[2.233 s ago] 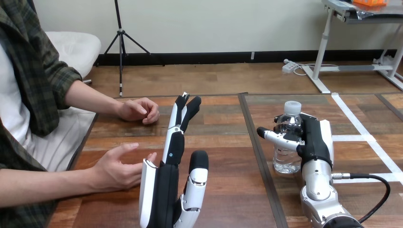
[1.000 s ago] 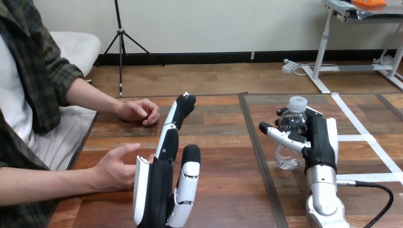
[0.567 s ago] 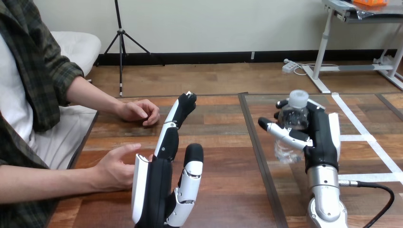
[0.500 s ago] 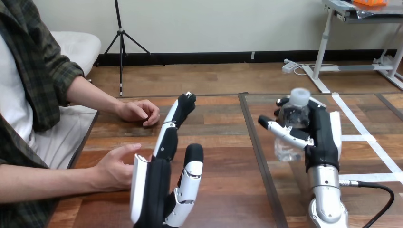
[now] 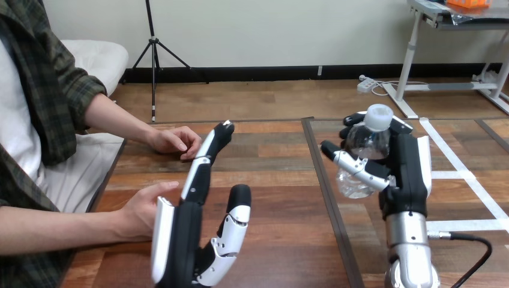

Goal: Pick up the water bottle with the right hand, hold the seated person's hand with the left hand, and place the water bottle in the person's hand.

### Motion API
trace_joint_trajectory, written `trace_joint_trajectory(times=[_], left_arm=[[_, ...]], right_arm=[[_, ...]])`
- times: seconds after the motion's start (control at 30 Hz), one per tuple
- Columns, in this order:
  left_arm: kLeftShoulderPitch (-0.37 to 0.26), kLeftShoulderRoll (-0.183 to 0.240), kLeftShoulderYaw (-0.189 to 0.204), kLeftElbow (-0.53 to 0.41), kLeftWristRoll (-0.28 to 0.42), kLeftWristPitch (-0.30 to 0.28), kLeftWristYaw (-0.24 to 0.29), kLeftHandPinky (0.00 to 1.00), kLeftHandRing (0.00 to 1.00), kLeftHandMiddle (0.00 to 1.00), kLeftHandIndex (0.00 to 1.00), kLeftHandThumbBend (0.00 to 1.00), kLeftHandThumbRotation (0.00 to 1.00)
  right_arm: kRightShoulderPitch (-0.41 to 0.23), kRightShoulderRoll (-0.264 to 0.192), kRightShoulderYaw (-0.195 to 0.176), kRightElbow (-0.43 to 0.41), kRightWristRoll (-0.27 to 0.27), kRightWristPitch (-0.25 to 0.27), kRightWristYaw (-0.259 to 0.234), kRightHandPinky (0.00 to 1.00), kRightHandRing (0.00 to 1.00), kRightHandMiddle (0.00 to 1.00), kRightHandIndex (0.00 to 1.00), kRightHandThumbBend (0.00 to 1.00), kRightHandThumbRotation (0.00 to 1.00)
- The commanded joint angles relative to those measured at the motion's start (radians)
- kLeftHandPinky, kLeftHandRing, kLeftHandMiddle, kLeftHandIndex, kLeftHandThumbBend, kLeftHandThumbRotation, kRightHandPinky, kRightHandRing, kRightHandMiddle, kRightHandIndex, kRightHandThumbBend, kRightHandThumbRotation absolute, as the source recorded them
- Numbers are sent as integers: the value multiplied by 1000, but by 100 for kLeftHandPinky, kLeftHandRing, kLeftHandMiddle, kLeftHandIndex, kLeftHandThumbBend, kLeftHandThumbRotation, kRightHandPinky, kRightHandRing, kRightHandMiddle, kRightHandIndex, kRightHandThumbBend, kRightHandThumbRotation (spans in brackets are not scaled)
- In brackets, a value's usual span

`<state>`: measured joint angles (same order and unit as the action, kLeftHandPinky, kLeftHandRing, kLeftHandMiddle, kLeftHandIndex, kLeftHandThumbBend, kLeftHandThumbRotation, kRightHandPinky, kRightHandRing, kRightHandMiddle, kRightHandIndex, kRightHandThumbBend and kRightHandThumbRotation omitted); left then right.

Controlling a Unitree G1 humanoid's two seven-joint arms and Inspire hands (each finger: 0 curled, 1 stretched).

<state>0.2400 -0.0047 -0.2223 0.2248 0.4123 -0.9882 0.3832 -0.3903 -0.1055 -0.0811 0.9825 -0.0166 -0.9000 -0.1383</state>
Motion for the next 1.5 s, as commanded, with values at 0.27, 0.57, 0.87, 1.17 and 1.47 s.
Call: trace_joint_trajectory(times=[0.27, 0.57, 0.87, 1.17, 1.47], left_arm=[[16, 109, 85, -102, -17, 39, -86, 85, 88, 89, 88, 40, 28], [31, 207, 185, -201, -39, 142, -164, 88, 91, 91, 88, 60, 10], [61, 281, 314, -319, 91, 300, -175, 81, 89, 91, 86, 73, 6], [78, 334, 399, -420, 335, 502, -126, 75, 85, 88, 84, 84, 11], [73, 368, 416, -459, 512, 665, -112, 73, 82, 84, 80, 91, 7]], right_arm=[[84, 48, 13, -280, 37, 2, 70, 38, 41, 47, 48, 75, 0], [138, 56, 25, -363, 3, 34, 75, 36, 40, 46, 48, 74, 0], [167, 61, 38, -399, 13, 60, 110, 38, 41, 45, 47, 74, 0], [181, 66, 45, -409, 2, 65, 123, 40, 42, 46, 48, 72, 0], [181, 65, 50, -400, -1, 63, 142, 40, 43, 46, 48, 72, 0]])
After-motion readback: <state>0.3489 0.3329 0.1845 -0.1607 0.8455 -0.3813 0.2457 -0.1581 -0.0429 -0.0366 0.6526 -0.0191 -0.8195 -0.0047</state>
